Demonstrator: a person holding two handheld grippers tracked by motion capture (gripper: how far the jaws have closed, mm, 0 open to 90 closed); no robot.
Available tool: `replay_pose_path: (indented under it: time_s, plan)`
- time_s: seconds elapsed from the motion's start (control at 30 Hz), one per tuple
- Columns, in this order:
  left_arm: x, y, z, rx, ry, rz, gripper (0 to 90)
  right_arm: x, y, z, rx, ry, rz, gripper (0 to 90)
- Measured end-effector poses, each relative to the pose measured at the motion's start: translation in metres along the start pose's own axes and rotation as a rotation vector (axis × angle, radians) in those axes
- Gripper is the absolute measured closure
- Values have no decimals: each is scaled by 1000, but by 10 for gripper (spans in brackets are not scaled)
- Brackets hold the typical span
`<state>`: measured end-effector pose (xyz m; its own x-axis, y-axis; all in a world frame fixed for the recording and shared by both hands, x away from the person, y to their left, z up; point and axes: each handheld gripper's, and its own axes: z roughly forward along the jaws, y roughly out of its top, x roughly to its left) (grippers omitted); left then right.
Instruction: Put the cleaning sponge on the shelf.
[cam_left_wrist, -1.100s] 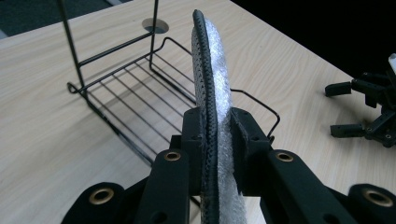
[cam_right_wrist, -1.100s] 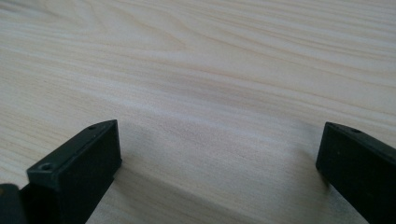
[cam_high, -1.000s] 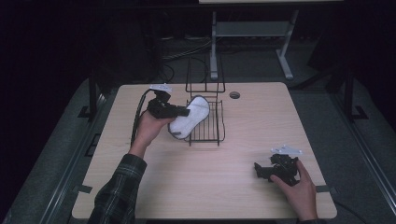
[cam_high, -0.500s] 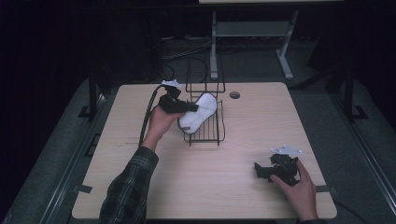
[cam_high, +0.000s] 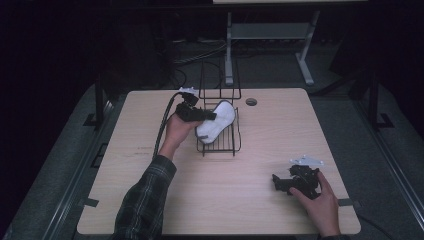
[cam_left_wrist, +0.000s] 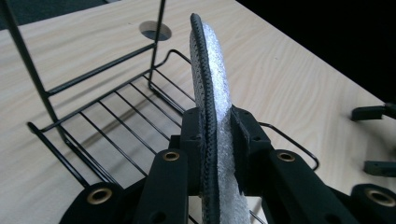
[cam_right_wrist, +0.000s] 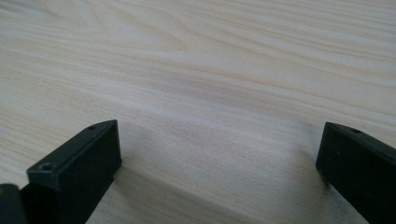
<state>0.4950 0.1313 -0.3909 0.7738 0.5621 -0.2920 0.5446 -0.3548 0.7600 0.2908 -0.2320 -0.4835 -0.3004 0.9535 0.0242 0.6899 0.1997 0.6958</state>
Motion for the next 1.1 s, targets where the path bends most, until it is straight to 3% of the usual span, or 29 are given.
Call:
replay_pose_path:
  time_s: [0.53, 0.77, 1.1]
  plan:
    - [12, -1, 9, 24, 80, 19, 696, 0, 0, 0, 0, 1, -1, 0]
    - [20, -4, 12, 35, 94, 10, 660, 0, 0, 0, 0, 1, -1, 0]
    - [25, -7, 16, 68, 171, 36, 590, 0, 0, 0, 0, 1, -1, 0]
